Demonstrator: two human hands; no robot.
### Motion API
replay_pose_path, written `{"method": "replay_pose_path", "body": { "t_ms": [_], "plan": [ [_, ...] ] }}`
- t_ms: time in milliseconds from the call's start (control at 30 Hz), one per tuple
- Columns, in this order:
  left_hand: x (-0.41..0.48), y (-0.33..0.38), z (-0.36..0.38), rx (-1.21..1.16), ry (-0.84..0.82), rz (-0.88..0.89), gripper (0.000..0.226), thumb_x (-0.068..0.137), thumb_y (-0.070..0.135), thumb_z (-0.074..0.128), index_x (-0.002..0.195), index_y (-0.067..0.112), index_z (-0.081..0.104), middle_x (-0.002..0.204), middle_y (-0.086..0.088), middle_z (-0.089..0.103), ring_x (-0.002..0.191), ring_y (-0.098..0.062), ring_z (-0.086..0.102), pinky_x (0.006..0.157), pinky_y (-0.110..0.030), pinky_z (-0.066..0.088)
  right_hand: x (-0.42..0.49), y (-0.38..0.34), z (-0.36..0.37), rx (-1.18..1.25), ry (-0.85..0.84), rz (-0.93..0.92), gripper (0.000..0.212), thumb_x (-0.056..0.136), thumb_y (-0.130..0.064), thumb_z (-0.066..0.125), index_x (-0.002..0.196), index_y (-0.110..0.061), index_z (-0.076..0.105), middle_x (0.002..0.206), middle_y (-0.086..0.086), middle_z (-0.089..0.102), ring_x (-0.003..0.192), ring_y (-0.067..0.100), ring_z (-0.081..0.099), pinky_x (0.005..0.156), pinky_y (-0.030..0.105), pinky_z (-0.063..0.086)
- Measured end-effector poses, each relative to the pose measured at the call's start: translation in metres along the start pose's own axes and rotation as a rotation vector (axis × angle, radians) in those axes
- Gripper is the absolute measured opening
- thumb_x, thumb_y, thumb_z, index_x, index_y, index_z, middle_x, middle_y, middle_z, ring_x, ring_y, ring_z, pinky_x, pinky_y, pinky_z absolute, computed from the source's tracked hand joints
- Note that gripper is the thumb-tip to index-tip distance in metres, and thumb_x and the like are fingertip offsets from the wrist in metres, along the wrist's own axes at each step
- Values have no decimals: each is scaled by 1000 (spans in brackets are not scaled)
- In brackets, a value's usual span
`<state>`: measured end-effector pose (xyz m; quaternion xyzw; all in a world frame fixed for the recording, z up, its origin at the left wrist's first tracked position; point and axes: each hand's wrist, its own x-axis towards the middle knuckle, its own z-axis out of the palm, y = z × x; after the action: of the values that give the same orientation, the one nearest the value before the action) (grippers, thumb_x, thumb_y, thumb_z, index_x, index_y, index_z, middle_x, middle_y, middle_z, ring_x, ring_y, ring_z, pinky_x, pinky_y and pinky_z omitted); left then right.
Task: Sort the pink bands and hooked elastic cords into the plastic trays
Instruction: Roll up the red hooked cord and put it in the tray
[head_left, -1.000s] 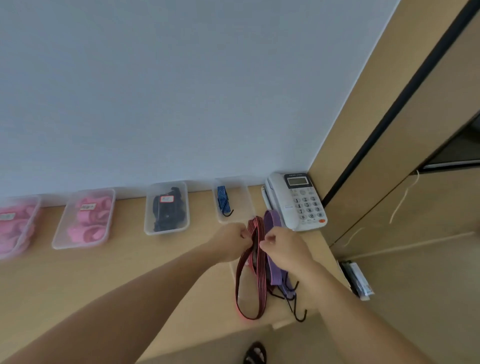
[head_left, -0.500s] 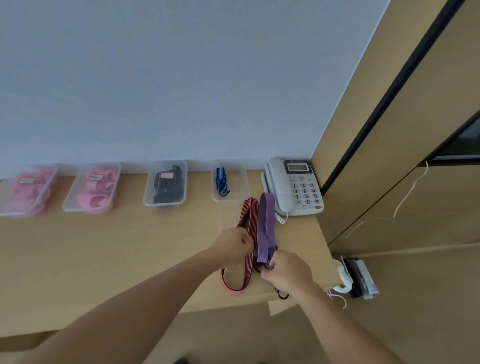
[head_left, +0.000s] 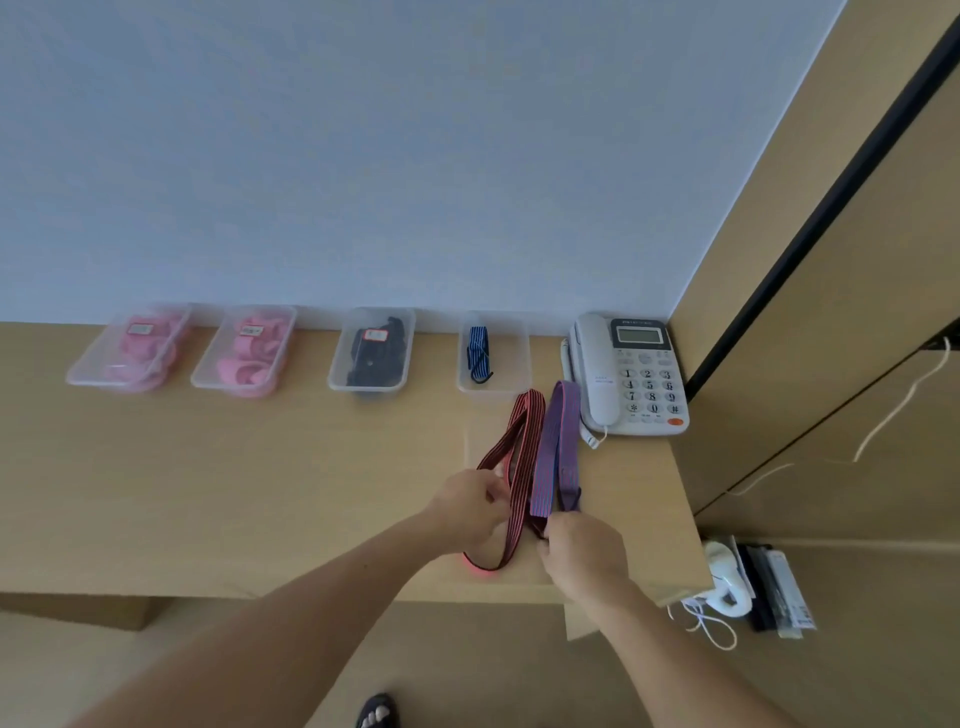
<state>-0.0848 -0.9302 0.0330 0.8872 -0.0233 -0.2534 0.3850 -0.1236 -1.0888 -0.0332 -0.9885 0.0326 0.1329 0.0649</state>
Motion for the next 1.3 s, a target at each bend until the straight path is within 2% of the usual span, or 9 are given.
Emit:
{"method": "replay_pose_path", "body": {
  "t_ms": [300,433,533,633,767,833,1000,1200,1300],
  "plan": [
    [9,23,-29,38,27,142,22,86,12,60,106,14,68,102,-4,70,90,-19,63,74,-22,47,-4,-7,-62,450,191,77,11,90,-29,57,82,-22,56,85,-2,62,85,22,57,68,33,42],
    [11,38,-44,185,58,327,39,86,21,65,125,19,62,120,0,59,107,-19,59,87,-24,44,-4,-8,-103,757,138,75,13,93,-28,60,82,-21,59,69,-6,67,58,7,64,57,24,44],
    [8,53,-58,248,64,505,36,85,23,63,121,19,65,118,-1,65,106,-17,59,88,-22,46,-5,-12,-137,839,245,-9,14,92,-27,65,78,-25,66,57,-8,66,48,1,61,54,17,45],
    [2,71,-76,110,71,568,22,88,20,62,109,23,68,101,13,65,95,-3,58,76,-1,39,-7,-18,-173,936,381,-60,12,90,-27,70,78,-25,71,57,-1,67,46,2,58,50,13,43],
    [-6,92,-109,-87,68,570,7,88,28,67,94,28,63,94,14,66,84,9,57,74,-12,38,-9,-32,-215,1354,491,-12,15,91,-20,70,86,-6,68,59,1,67,44,9,55,42,19,42],
    [-12,99,-126,-257,28,544,11,89,22,69,97,18,64,93,-1,69,80,-4,60,74,-23,45,-12,-39,-229,1542,468,-13,18,95,-17,63,90,-1,65,63,5,68,45,12,54,42,21,41],
    [-33,104,-151,-494,-42,602,20,91,9,68,106,-2,61,90,-10,67,82,-21,65,80,-41,56,-11,-58,-253,1586,382,-40,16,95,-18,61,91,-4,67,64,7,68,49,16,55,49,27,41],
    [-48,112,-173,-792,-64,631,4,94,8,60,95,6,63,89,-14,71,79,-27,68,67,-32,57,-8,-79,-255,1467,265,-256,44,92,-53,49,105,-19,74,97,6,76,88,21,72,76,38,54],
    [-51,111,-181,-803,-70,636,11,91,14,61,97,5,66,90,-15,70,76,-26,67,66,-33,54,-13,-86,-251,1490,125,-379,48,90,-61,45,108,-27,74,106,7,75,86,24,73,65,31,55]
  ]
}}
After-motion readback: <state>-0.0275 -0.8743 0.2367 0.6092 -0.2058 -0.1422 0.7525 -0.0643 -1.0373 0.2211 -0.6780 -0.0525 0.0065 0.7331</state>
